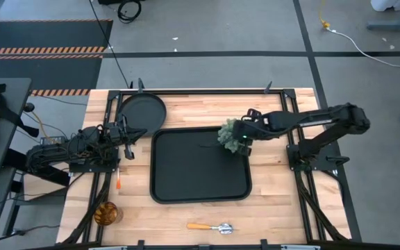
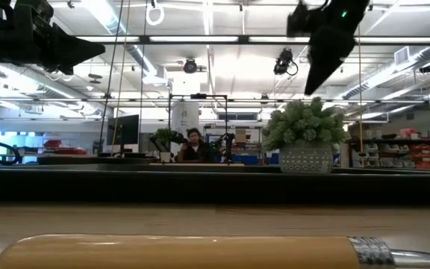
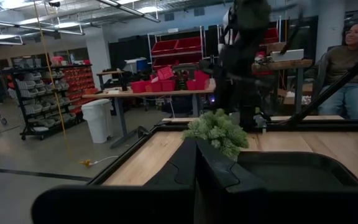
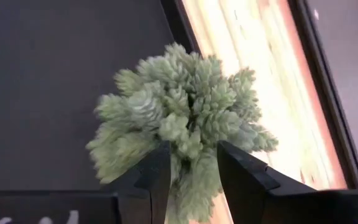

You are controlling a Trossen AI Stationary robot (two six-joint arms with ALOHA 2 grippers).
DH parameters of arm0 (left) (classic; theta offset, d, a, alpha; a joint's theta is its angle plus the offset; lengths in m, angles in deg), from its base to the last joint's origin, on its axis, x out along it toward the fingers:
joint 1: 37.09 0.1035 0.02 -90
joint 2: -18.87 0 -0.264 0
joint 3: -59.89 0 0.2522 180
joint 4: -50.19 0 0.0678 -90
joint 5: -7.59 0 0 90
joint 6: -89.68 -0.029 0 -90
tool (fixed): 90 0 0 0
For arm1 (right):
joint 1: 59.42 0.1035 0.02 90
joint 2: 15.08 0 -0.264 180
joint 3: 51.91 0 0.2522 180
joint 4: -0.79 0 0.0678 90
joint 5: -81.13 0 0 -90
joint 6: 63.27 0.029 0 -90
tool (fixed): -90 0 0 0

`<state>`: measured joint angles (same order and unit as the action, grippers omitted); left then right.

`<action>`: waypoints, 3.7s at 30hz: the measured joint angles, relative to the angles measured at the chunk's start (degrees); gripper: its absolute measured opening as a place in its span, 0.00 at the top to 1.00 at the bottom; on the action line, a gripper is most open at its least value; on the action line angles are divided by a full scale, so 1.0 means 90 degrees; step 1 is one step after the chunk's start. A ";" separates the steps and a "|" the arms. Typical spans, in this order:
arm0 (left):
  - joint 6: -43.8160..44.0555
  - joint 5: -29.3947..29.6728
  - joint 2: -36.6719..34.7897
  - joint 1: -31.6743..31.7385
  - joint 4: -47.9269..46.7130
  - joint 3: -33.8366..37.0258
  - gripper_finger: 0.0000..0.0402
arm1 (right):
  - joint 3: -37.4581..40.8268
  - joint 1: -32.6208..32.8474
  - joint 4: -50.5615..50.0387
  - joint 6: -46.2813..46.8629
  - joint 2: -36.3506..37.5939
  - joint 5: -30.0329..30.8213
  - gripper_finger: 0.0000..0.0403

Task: Pick and place plate/cup/fork/spoon on tray
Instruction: Put the black plate on the black tray to the left of the green potted plant

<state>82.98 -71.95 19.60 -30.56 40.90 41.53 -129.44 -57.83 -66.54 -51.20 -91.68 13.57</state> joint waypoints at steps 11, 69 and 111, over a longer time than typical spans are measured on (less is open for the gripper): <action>0.0000 -0.0002 -0.0002 0.0002 0.0000 0.0000 0.97 | 0.0016 0.1454 0.0003 -0.0043 0.1285 0.0758 0.66; 0.0000 -0.0002 0.0000 0.0000 0.0000 -0.0002 0.97 | 0.0892 0.2618 0.5797 -0.0815 -0.1359 -0.1950 0.66; 0.3116 0.0784 0.5625 0.0019 -0.4336 -0.3147 0.79 | 0.0177 0.1046 0.5032 -0.2055 -0.1221 -0.1948 0.66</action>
<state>111.02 -64.89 70.23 -30.39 1.87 13.20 -127.84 -48.41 -21.26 -69.70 -102.67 -3.96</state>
